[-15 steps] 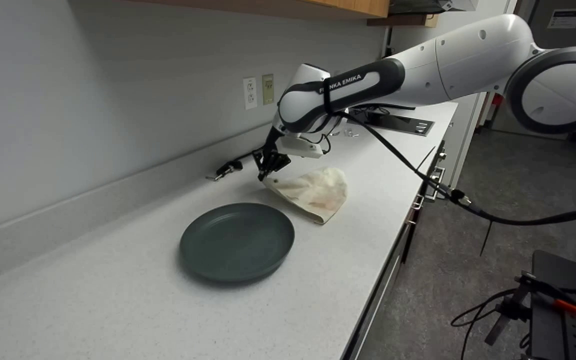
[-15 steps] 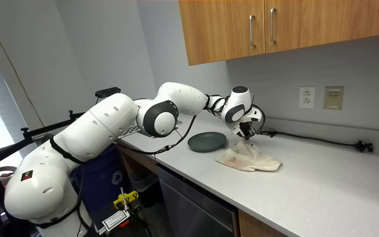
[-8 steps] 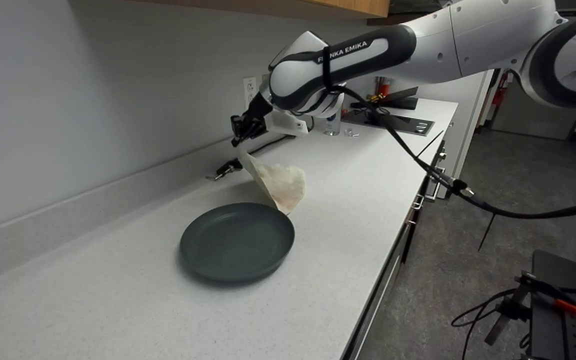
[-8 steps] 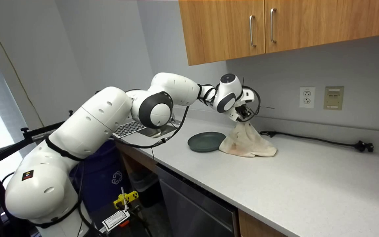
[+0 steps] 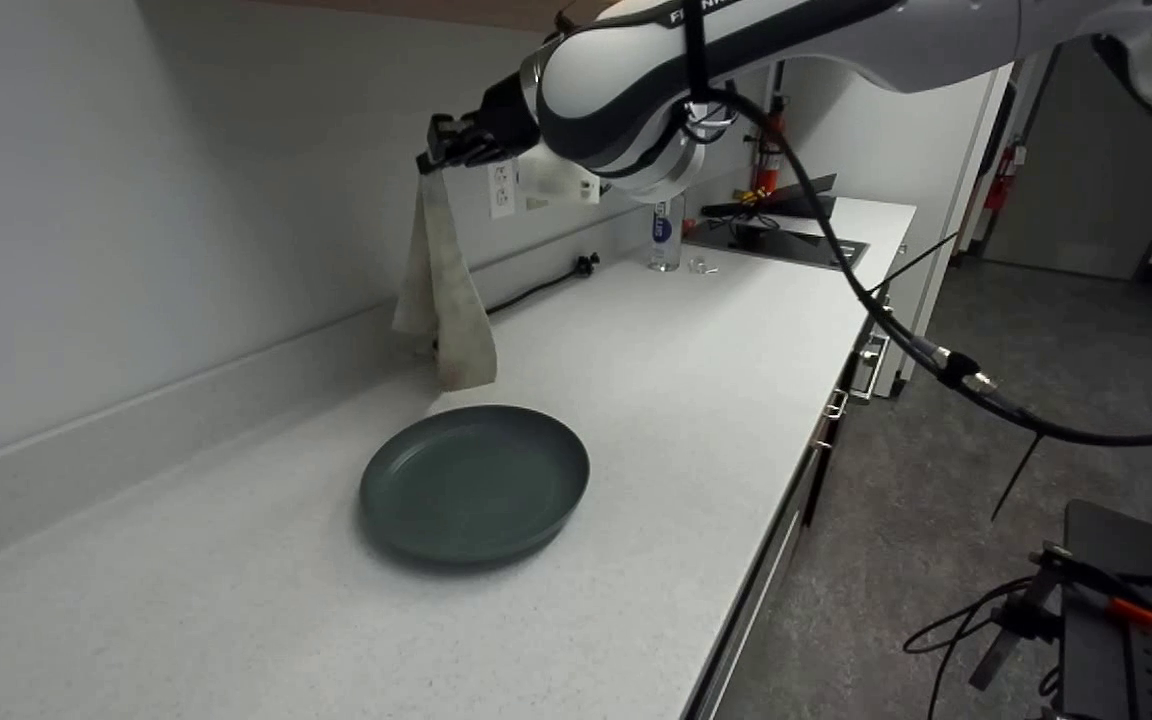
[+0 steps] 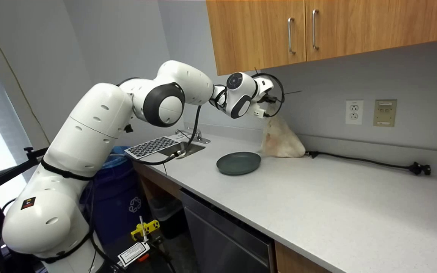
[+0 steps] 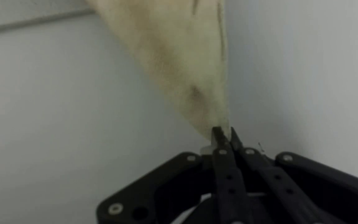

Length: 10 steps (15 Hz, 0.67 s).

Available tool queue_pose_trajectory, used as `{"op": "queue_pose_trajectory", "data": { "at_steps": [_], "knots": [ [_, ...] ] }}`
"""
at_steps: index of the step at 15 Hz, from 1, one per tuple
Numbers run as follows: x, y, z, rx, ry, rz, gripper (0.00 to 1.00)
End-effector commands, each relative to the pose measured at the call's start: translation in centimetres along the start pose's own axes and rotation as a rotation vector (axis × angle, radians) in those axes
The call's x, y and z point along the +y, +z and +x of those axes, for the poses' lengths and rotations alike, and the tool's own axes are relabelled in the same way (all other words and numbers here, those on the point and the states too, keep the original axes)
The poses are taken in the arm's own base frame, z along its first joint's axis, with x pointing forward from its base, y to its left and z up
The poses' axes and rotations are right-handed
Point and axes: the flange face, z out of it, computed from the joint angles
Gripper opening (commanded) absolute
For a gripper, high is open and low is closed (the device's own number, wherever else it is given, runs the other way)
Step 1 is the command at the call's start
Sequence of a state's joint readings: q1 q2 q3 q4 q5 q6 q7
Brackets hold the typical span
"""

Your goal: Pick up the cloth from the counter then set it down again

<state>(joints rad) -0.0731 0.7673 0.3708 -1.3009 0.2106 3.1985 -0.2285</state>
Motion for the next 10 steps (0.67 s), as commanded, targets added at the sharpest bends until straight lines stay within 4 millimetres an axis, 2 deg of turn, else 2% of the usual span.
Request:
{"op": "queue_pose_trajectory", "data": {
  "at_steps": [1,4,10],
  "knots": [
    [-1.6,-4.4,0.2,0.094,-0.031,0.005,0.0],
    [-1.9,-6.3,-0.3,0.145,-0.003,0.002,0.0],
    [-0.5,-9.0,-1.7,0.222,0.024,-0.063,0.0]
  ]
}}
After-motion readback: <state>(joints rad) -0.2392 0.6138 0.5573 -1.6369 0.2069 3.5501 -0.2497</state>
